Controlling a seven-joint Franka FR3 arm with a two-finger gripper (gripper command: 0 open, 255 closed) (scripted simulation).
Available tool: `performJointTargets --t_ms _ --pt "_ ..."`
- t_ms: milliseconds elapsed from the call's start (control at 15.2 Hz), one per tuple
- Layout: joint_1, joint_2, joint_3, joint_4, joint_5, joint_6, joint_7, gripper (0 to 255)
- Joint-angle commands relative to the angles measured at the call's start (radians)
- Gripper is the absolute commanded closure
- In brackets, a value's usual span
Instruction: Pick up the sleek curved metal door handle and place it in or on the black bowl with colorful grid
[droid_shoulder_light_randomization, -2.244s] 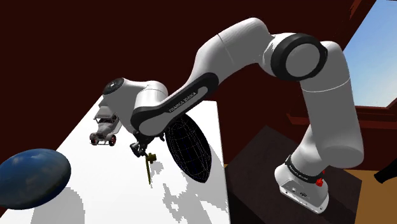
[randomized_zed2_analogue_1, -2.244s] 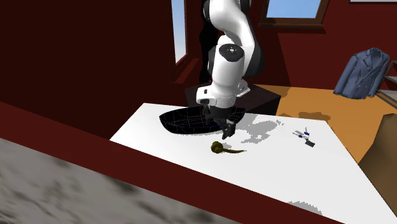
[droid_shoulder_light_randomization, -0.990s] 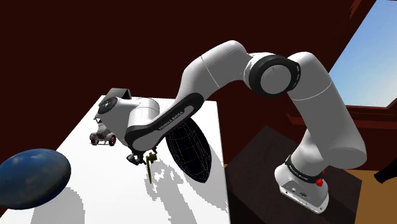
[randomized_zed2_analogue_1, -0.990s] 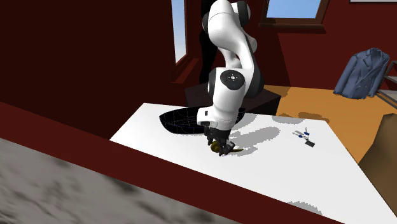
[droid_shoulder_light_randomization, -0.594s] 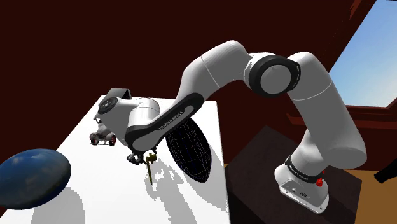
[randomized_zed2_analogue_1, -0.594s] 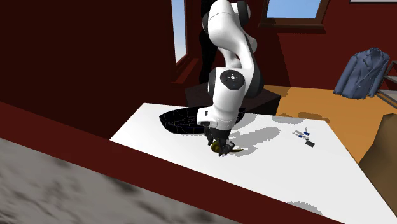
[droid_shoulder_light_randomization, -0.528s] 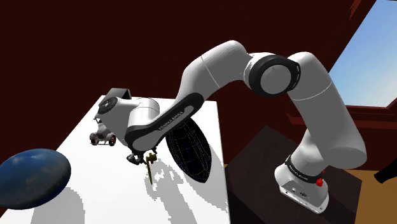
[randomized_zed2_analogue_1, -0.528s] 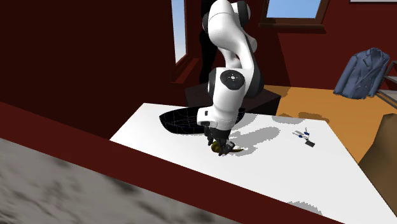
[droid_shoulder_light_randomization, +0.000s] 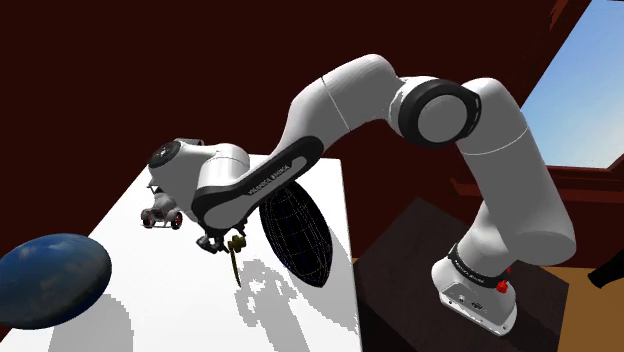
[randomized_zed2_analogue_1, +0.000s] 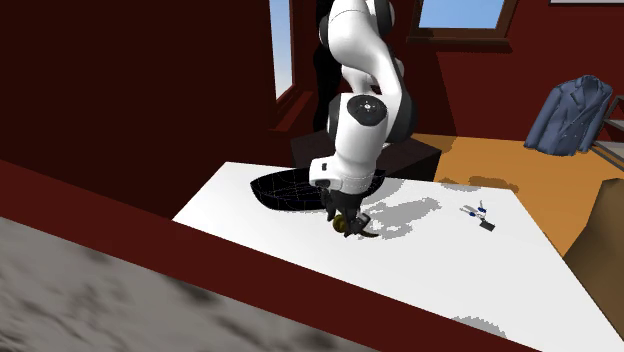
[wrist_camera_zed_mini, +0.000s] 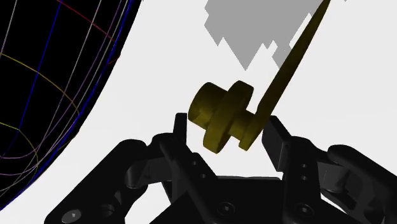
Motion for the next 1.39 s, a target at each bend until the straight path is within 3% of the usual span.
performJointTargets --t_ms 0,1320 --pt "-0.001 -0.013 0.004 0.003 0.005 -0.016 -0.003 255" --pt "-0.009 -0.128 0.038 0.092 0.058 -0.207 -0.048 255"
